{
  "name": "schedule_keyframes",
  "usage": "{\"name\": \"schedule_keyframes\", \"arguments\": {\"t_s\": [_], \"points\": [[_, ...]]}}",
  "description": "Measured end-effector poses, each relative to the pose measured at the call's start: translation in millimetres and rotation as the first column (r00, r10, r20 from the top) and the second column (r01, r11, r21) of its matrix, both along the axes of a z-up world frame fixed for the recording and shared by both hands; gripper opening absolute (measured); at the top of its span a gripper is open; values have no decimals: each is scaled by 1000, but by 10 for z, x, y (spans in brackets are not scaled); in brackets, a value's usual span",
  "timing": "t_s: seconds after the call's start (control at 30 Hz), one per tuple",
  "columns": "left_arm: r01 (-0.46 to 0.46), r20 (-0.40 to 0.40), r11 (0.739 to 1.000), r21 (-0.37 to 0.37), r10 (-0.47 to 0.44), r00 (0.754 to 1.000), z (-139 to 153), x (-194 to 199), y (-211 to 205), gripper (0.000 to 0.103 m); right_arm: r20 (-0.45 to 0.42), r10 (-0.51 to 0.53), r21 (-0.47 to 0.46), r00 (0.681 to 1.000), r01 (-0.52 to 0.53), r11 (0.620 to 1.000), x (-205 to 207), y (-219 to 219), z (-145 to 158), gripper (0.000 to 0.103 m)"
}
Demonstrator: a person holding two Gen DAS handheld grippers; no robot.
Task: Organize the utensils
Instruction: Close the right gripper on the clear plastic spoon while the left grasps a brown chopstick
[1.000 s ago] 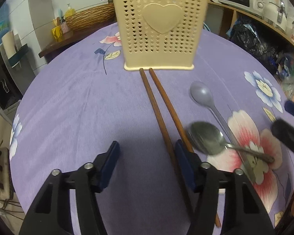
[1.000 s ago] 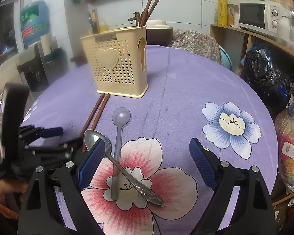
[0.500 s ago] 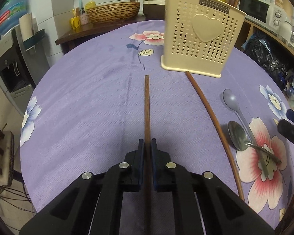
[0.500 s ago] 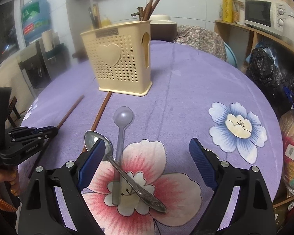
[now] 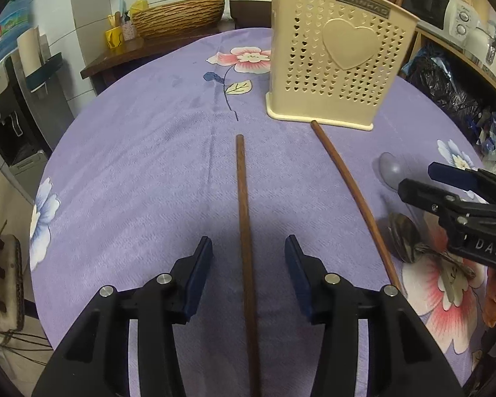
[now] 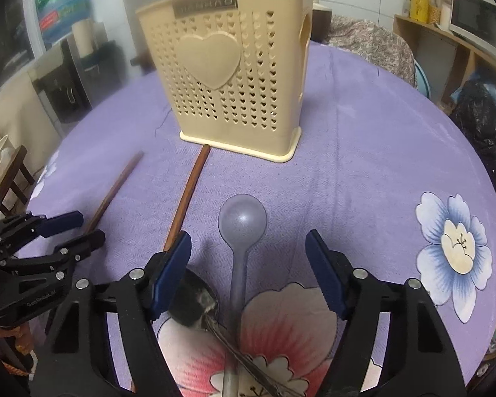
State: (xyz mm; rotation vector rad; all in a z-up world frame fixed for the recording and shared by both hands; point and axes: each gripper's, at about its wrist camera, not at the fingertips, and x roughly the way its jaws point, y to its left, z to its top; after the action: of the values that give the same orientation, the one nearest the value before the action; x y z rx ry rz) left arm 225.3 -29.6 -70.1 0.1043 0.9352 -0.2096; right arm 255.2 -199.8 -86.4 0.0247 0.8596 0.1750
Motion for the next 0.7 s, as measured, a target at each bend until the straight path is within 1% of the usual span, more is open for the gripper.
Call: {"name": "schedule_keyframes", "arguments": {"t_s": [0.03, 0.1, 0.2, 0.3, 0.37, 0.43, 0.57, 0.63, 0.7], "points": [[0, -5, 1000, 4, 0, 1000, 1, 48, 4, 46, -9, -1, -5, 1000, 1, 1000, 28, 13, -19, 67], [3, -10, 1000, 17, -3, 1000, 4, 129, -7, 46, -26, -13, -19, 1000, 12, 1000, 82, 26, -61, 62], [2, -11, 999, 38, -2, 1000, 4, 254, -21, 43, -47, -15, -15, 999, 14, 1000, 140, 52, -97, 59], [4, -19, 999, 39, -3, 1000, 12, 342, -38, 39, -51, -14, -45, 999, 12, 999, 179, 123, -132, 58], [5, -16, 999, 47, -4, 1000, 15, 398, -55, 33, -47, -14, -67, 999, 11, 998, 195, 162, -138, 56], [-2, -17, 999, 42, 2, 1000, 21, 442, -54, 29, -44, -15, -68, 999, 12, 998, 213, 167, -133, 54], [-7, -17, 999, 44, 8, 1000, 21, 523, -73, 24, -41, -19, -71, 999, 16, 997, 232, 160, -120, 46], [-4, -18, 999, 49, 5, 1000, 21, 546, -97, 21, -36, -8, -74, 999, 5, 997, 238, 168, -118, 44], [-2, -23, 999, 49, 3, 1000, 26, 571, -113, 18, -35, 0, -73, 999, -2, 997, 245, 181, -111, 38]]}}
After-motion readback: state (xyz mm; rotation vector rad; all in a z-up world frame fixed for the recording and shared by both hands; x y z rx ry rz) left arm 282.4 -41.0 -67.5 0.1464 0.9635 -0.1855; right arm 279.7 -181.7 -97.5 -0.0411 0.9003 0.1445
